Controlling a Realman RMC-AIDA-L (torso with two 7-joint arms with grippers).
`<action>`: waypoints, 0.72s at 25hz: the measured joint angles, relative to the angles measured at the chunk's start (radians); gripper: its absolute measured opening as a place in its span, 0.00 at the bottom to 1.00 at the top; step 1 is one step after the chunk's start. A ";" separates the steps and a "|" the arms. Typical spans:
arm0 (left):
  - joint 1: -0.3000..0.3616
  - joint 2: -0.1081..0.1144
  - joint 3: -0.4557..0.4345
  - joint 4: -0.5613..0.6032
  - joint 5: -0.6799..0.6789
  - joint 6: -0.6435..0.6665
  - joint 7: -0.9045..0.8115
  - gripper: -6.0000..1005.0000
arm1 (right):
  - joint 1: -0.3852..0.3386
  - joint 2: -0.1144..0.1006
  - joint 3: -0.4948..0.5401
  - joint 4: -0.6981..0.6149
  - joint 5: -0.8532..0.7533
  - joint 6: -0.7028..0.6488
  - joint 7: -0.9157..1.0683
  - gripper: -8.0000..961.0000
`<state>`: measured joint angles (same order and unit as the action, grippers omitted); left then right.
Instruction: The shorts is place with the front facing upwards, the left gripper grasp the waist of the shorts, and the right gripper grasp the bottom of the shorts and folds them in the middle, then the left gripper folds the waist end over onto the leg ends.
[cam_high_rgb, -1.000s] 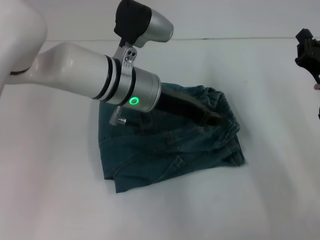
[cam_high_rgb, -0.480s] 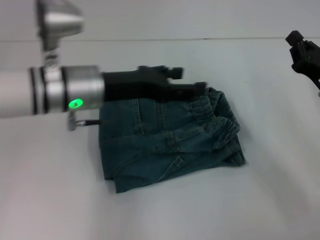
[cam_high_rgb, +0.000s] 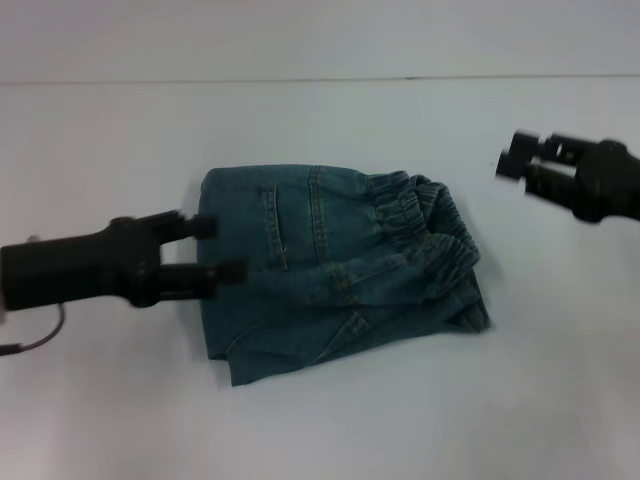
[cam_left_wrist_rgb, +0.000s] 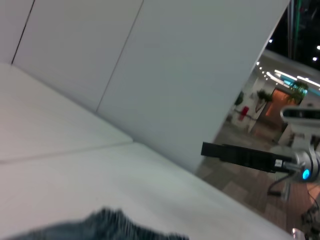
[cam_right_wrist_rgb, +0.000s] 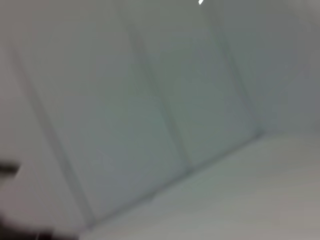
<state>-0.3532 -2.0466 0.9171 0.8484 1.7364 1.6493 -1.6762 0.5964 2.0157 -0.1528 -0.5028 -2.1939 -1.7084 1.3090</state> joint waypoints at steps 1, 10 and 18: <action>0.012 0.007 -0.004 0.000 0.007 0.009 0.003 0.93 | -0.010 0.000 -0.061 -0.039 -0.001 -0.010 0.022 0.32; 0.086 0.011 -0.155 -0.030 0.126 0.076 0.108 0.93 | -0.105 -0.003 -0.270 -0.155 0.000 -0.051 0.100 0.74; 0.080 0.016 -0.156 -0.035 0.127 0.099 0.111 0.93 | -0.106 0.011 -0.360 -0.146 -0.001 0.004 0.102 0.92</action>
<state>-0.2728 -2.0305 0.7610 0.8134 1.8631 1.7484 -1.5649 0.4903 2.0269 -0.5132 -0.6488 -2.1951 -1.7046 1.4109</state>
